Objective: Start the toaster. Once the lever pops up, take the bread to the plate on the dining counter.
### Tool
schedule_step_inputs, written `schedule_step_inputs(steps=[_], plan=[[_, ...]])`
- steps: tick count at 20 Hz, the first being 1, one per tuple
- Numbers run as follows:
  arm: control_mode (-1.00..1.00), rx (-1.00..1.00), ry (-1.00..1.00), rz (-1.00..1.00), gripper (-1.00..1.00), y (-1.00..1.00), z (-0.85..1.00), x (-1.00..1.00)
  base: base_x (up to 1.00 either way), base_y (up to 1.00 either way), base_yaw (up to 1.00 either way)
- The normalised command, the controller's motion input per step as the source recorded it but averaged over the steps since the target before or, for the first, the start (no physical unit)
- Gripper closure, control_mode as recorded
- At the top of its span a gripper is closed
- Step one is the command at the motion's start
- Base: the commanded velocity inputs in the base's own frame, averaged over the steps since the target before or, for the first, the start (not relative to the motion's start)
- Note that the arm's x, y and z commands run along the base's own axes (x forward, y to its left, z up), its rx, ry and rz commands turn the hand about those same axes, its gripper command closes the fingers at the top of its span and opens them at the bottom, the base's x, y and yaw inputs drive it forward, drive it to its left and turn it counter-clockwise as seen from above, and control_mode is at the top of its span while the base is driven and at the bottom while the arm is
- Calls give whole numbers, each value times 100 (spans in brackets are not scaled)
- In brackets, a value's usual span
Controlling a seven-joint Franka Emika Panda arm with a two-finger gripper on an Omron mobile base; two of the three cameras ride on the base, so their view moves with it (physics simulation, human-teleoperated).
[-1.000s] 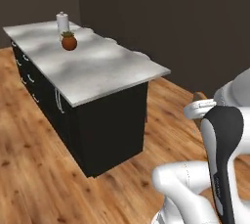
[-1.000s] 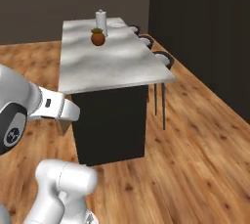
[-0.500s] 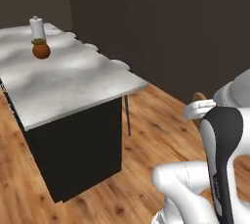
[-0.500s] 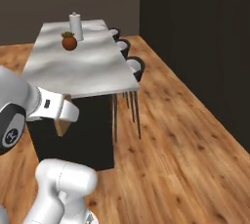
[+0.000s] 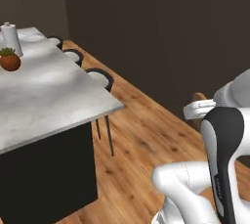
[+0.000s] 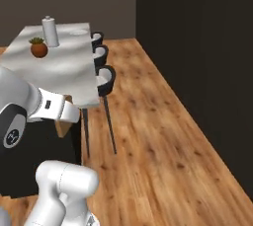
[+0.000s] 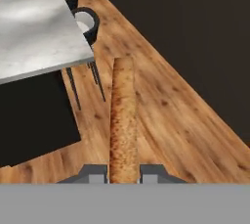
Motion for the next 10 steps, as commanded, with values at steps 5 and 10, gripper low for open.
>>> schedule_step_inputs(steps=[5, 10], plan=[[100, 0, 0, 0, 100, 0, 0, 0, 100, -100, 16], [100, 0, 0, 0, 100, 0, 0, 0, 100, -98, 20]])
